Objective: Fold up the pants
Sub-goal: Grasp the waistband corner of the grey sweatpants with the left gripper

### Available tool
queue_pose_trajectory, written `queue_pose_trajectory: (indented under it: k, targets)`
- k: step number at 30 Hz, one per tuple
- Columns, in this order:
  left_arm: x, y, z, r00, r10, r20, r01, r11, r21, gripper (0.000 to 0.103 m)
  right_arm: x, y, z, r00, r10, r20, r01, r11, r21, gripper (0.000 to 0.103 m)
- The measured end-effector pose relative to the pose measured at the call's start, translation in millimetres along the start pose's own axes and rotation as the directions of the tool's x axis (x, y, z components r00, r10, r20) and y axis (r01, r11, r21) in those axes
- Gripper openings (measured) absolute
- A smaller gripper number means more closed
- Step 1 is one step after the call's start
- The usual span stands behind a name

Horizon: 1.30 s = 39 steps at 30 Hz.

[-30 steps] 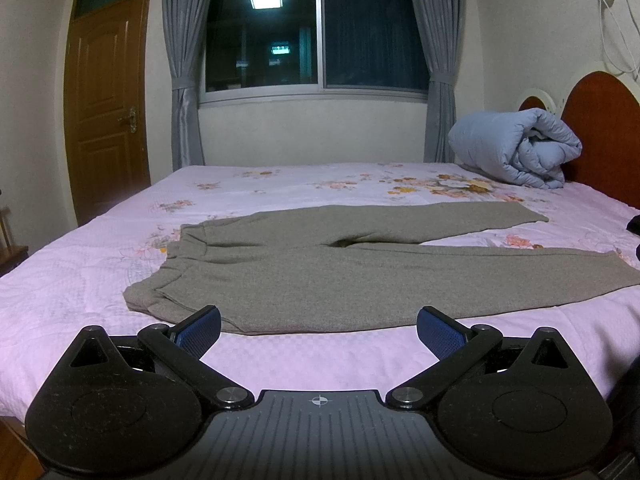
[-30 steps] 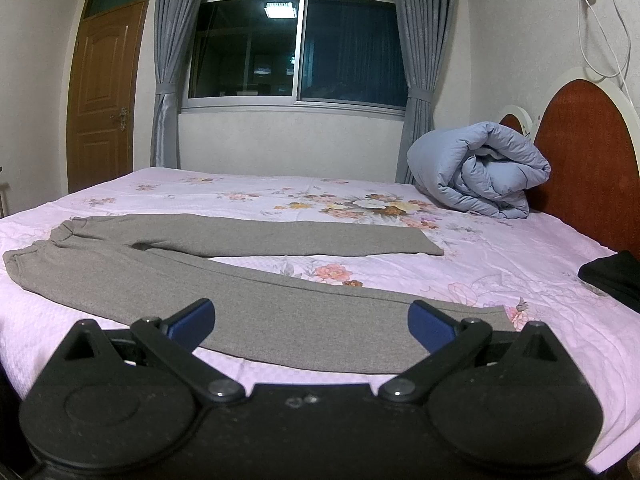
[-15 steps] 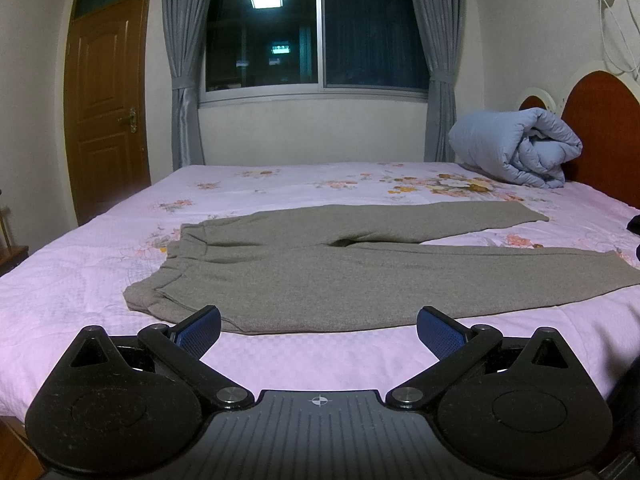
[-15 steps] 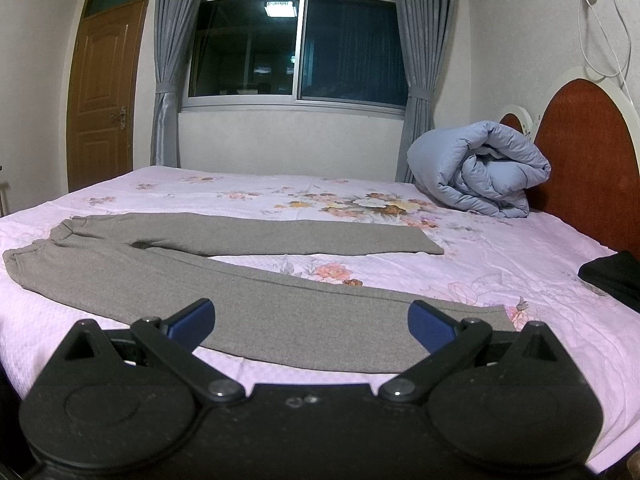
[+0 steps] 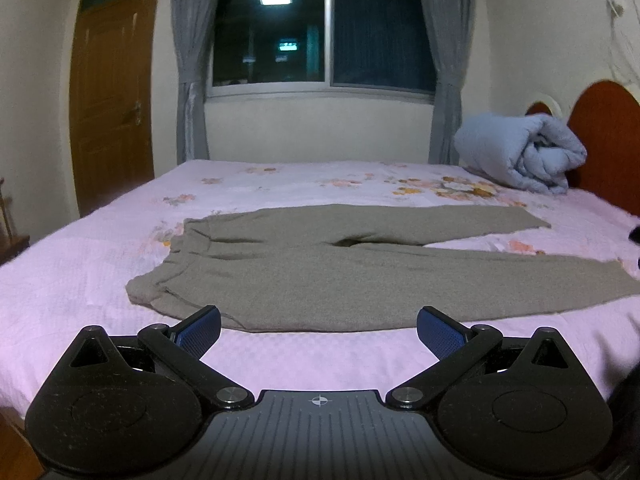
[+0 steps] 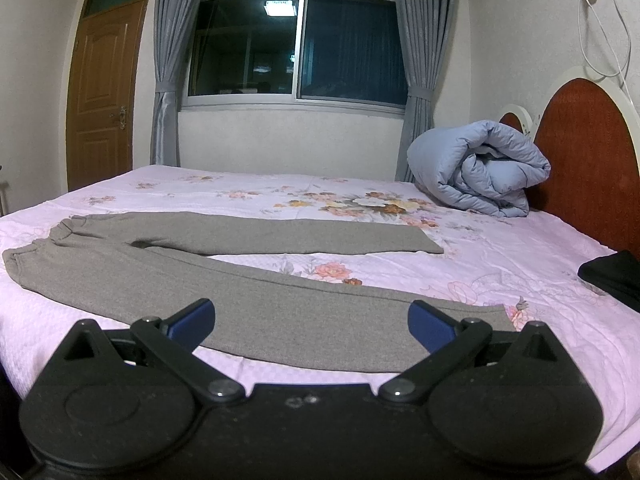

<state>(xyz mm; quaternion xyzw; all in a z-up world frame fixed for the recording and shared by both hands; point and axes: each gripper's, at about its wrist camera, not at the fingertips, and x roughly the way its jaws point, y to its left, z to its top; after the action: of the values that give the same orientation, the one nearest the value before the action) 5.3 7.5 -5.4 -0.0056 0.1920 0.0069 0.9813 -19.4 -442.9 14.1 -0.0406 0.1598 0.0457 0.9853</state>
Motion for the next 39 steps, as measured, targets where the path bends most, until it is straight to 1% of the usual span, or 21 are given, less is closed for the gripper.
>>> queue_pose_trajectory:
  k: [3, 5, 7, 8, 9, 11, 13, 15, 16, 17, 19, 21, 22, 24, 27, 29, 31, 33, 36, 37, 39]
  targets:
    - [10.6, 9.1, 0.3, 0.998, -0.011, -0.068, 0.008, 0.999, -0.040, 0.103, 3.1, -1.6, 3.6, 1.000, -0.008, -0.007, 0.009, 1.000, 0.027, 0.097]
    - [18.0, 20.5, 2.3, 0.996, -0.024, -0.088, 0.018, 0.997, -0.070, 0.103, 1.9, -8.6, 4.2, 1.000, -0.001, -0.013, 0.001, 0.999, 0.045, 0.097]
    - [29.4, 32.8, 10.6, 0.997, 0.021, -0.080, -0.024, 0.999, -0.033, 0.103, 7.1, -11.6, 9.6, 1.000, -0.004, -0.011, 0.004, 0.999, 0.044, 0.097]
    - [39.4, 41.7, 16.9, 0.995, 0.039, -0.088, -0.041, 0.999, -0.015, 0.103, 11.7, -14.0, 13.3, 1.000, -0.005, -0.011, 0.005, 0.999, 0.047, 0.097]
    - [47.6, 51.5, 24.3, 0.995, 0.045, -0.094, -0.046, 0.999, -0.016, 0.103, 20.7, -17.1, 18.0, 1.000, -0.005, -0.014, 0.006, 0.999, 0.053, 0.097]
    - [67.0, 79.2, 41.3, 0.994, 0.050, -0.102, -0.057, 0.996, -0.070, 0.103, 35.9, -20.9, 29.7, 1.000, -0.016, -0.020, 0.018, 0.998, 0.063, 0.097]
    - [92.7, 110.6, 59.5, 0.990, 0.068, -0.122, -0.084, 0.988, -0.129, 0.103, 51.0, -22.6, 42.9, 0.999, -0.030, -0.019, 0.031, 0.996, 0.079, 0.097]
    - [118.4, 137.8, 75.2, 0.986, 0.063, -0.157, -0.091, 0.980, -0.179, 0.103, 70.8, -23.5, 60.0, 1.000, -0.027, -0.016, 0.028, 0.995, 0.100, 0.097]
    - [131.4, 150.9, 81.3, 0.985, 0.049, -0.168, -0.082, 0.977, -0.196, 0.103, 82.8, -21.7, 70.8, 1.000, -0.025, -0.014, 0.026, 0.994, 0.105, 0.097]
    - [141.2, 160.8, 86.6, 0.985, 0.052, -0.165, -0.085, 0.975, -0.205, 0.103, 92.7, -19.2, 79.8, 1.000, -0.025, -0.012, 0.026, 0.994, 0.105, 0.097]
    - [160.9, 177.7, 95.2, 0.985, 0.083, -0.151, -0.114, 0.972, -0.206, 0.103, 114.7, -13.3, 97.6, 1.000, -0.020, -0.011, 0.021, 0.994, 0.106, 0.097]
    - [187.2, 192.4, 101.3, 0.981, 0.093, -0.172, -0.129, 0.969, -0.212, 0.103, 137.5, -5.0, 113.5, 1.000, -0.003, -0.012, 0.004, 0.995, 0.099, 0.097]
    - [203.3, 199.5, 104.0, 0.977, 0.085, -0.197, -0.128, 0.968, -0.214, 0.103, 148.0, -0.6, 119.5, 1.000, 0.005, -0.011, -0.004, 0.996, 0.091, 0.097]
    - [233.2, 210.7, 107.1, 0.972, 0.053, -0.227, -0.103, 0.971, -0.217, 0.103, 169.2, 9.4, 127.5, 1.000, 0.018, -0.014, -0.017, 0.997, 0.075, 0.097]
    - [283.9, 220.4, 109.5, 0.950, 0.030, -0.311, -0.099, 0.973, -0.210, 0.103, 201.5, 23.9, 131.3, 0.999, 0.040, -0.031, -0.038, 0.998, 0.049, 0.097]
    - [313.8, 223.5, 106.8, 0.938, 0.063, -0.341, -0.140, 0.968, -0.206, 0.103, 229.3, 34.1, 131.9, 0.997, 0.042, -0.057, -0.041, 0.999, 0.032, 0.097]
    - [346.8, 233.8, 102.9, 0.931, 0.044, -0.363, -0.139, 0.961, -0.240, 0.103, 255.9, 42.0, 130.6, 0.996, 0.042, -0.083, -0.041, 0.999, 0.023, 0.097]
    - [376.8, 246.2, 99.1, 0.927, -0.020, -0.374, -0.101, 0.948, -0.302, 0.103, 287.4, 49.1, 127.9, 0.993, 0.039, -0.113, -0.038, 0.999, 0.013, 0.097]
    - [418.5, 263.1, 95.6, 0.918, -0.072, -0.389, -0.079, 0.930, -0.360, 0.103, 323.8, 56.8, 126.3, 0.990, 0.039, -0.139, -0.038, 0.999, 0.010, 0.097]
    - [431.9, 267.4, 94.9, 0.916, -0.087, -0.391, -0.069, 0.927, -0.370, 0.103, 331.7, 58.7, 127.3, 0.989, 0.042, -0.142, -0.041, 0.999, 0.011, 0.097]
    - [454.5, 271.9, 93.9, 0.915, -0.099, -0.390, -0.054, 0.931, -0.362, 0.103, 345.8, 63.5, 127.6, 0.989, 0.054, -0.140, -0.052, 0.999, 0.014, 0.097]
